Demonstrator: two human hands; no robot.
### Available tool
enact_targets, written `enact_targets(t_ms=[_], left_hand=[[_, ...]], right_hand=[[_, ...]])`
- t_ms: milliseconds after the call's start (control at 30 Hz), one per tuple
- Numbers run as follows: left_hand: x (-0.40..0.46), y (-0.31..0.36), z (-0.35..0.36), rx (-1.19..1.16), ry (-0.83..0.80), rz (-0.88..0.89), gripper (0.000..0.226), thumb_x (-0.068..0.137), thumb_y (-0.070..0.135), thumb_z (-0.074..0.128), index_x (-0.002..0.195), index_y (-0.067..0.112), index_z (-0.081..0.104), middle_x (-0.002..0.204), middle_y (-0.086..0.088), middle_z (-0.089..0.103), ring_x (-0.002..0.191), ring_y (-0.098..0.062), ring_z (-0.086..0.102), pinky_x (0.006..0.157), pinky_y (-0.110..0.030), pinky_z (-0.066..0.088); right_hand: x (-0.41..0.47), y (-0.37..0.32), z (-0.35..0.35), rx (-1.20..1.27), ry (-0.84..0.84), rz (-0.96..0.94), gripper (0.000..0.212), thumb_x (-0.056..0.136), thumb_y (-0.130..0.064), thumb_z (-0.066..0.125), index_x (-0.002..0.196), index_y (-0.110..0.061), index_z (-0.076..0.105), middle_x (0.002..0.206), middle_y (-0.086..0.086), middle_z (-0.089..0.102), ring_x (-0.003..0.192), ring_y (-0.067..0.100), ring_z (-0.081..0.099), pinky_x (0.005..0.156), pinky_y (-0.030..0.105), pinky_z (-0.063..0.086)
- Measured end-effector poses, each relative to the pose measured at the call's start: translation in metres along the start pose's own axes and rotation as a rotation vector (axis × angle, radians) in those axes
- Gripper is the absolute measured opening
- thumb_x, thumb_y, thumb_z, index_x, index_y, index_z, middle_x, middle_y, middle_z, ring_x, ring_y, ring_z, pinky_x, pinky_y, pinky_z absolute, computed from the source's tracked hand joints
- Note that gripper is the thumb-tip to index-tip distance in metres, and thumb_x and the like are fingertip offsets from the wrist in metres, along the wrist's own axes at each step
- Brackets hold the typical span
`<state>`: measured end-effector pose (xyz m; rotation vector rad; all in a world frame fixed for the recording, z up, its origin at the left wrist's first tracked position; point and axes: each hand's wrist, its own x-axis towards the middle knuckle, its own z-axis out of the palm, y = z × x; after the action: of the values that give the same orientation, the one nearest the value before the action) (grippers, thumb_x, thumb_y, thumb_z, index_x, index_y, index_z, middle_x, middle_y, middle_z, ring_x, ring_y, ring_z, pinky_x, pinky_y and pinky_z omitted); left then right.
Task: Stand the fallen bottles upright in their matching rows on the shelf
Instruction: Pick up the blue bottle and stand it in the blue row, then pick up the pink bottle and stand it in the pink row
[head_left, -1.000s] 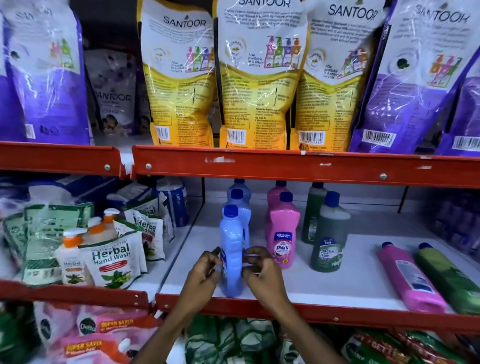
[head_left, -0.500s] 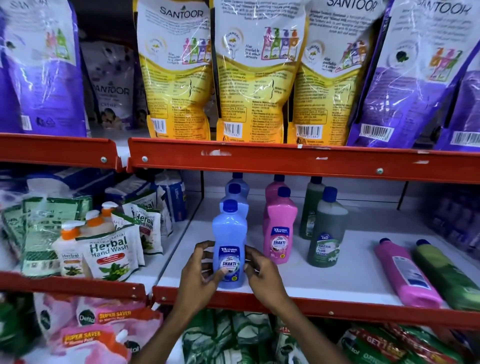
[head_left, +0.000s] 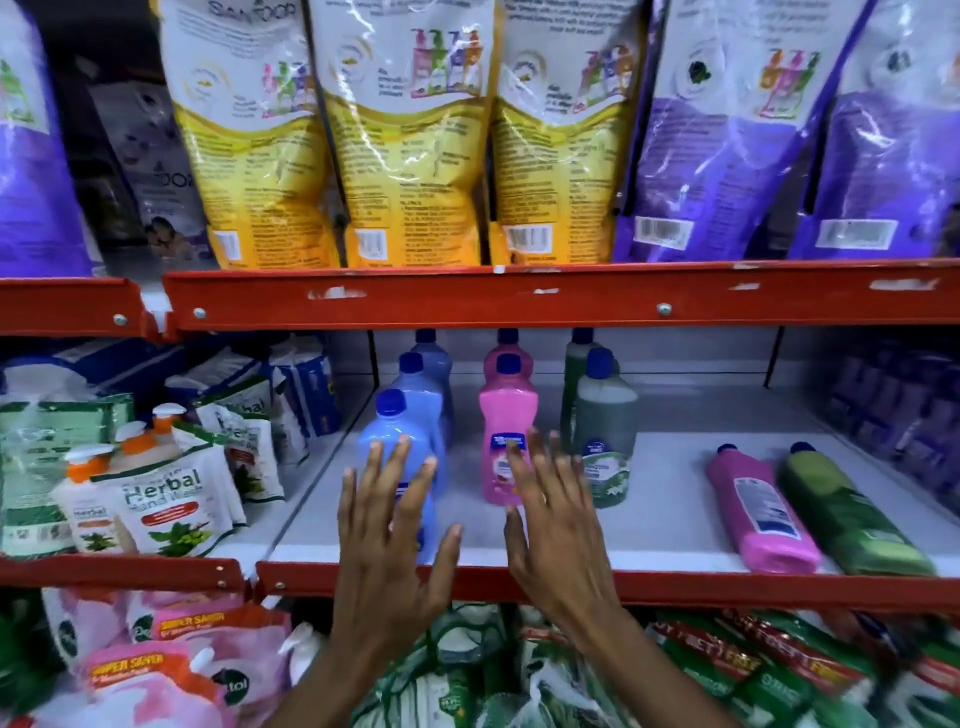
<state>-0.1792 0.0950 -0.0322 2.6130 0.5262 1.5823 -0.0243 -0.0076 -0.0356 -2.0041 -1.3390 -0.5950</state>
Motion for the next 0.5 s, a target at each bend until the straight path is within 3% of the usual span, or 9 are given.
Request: enact_targets(t_ms=[67,167,300,400,500], left_hand=[[0.012,0.030,0.018,0.025,-0.077,0.088,0.070,0.089,0.038,0.059,0.150,0.017,0.033,0.162,-0.011,0.026,0.154,-0.030,0.015,0.124,-0.057,0.012],[0.021,0.067,0.055,0.016,-0.213,0.102,0.071,0.093,0.043,0.051,0.155,0.021,0.022,0.166,-0.005,0.015,0.155,-0.026,0.006,0.125,-0.053,0.007],[0.023,0.115,0.111,-0.102,-0.439,0.027,0.067,0.097,0.051,0.033,0.156,0.026,0.014,0.164,0.005,0.004,0.154,-0.012,0.002,0.125,-0.032,0.002],[0.031,0.153,0.151,-0.295,-0.611,-0.085,0.062,0.097,0.045,0.039,0.153,0.020,0.028,0.161,0.002,0.029,0.148,-0.014,0.029,0.122,-0.026,0.023],[0.049,0.184,0.190,-0.453,-0.771,-0.336,0.048,0.094,0.033,0.053,0.138,0.014,0.051,0.139,-0.006,0.059,0.108,-0.021,0.066,0.099,-0.030,0.051]], right_hand=[[-0.003,0.025,-0.022,-0.171,0.019,0.006,0.069,0.092,-0.024,0.045,0.154,-0.018,0.014,0.165,0.010,0.006,0.152,0.029,-0.004,0.123,0.054,0.004],[-0.013,0.070,-0.051,-0.311,0.027,0.070,0.067,0.095,-0.026,0.039,0.154,-0.017,0.009,0.165,0.013,0.000,0.151,0.032,-0.009,0.121,0.054,-0.008],[-0.033,0.133,-0.081,-0.428,-0.008,0.210,0.059,0.097,-0.028,0.036,0.152,-0.010,0.022,0.163,0.014,0.012,0.151,0.034,0.005,0.120,0.052,-0.003],[-0.050,0.175,-0.099,-0.452,-0.083,0.352,0.058,0.092,-0.030,0.030,0.143,-0.004,0.041,0.152,0.020,0.040,0.143,0.038,0.034,0.120,0.052,0.012],[-0.060,0.198,-0.121,-0.448,-0.221,0.489,0.053,0.085,-0.026,0.040,0.132,-0.004,0.053,0.136,0.019,0.059,0.134,0.036,0.046,0.121,0.052,0.023]])
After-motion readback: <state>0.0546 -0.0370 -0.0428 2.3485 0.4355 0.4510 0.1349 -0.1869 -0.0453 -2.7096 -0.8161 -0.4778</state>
